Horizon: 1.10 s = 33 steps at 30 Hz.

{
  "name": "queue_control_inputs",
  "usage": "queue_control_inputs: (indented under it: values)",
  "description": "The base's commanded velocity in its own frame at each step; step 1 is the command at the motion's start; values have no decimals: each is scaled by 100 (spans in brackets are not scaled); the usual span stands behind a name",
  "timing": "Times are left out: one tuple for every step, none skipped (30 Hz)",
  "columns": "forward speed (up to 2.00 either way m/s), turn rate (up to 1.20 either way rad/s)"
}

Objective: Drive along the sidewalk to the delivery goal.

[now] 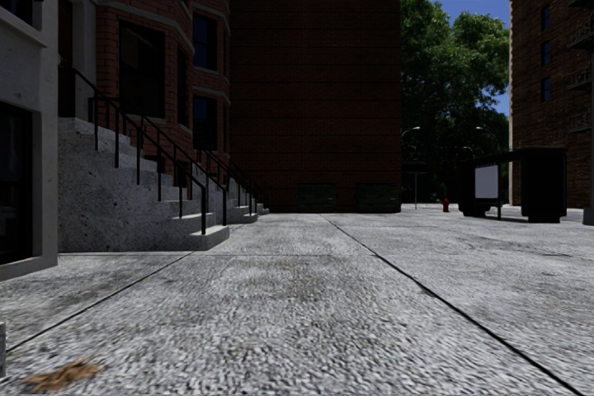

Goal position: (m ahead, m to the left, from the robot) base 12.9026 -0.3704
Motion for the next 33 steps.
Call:
queue_control_inputs:
  values:
    - [200,0]
    - [200,0]
    - [200,0]
    - [200,0]
    - [200,0]
    - [200,0]
    - [200,0]
    - [200,0]
    - [200,0]
    - [200,0]
    - [200,0]
    - [200,0]
    - [200,0]
    - [200,0]
    - [200,0]
    - [200,0]
    - [200,0]
    - [200,0]
    - [200,0]
    - [200,0]
    - [200,0]
    - [200,0]
    - [200,0]
    - [200,0]
    - [200,0]
    - [200,0]
    - [200,0]
    - [200,0]
    - [200,0]
    - [199,0]
    - [197,0]
    - [194,0]
    - [192,0]
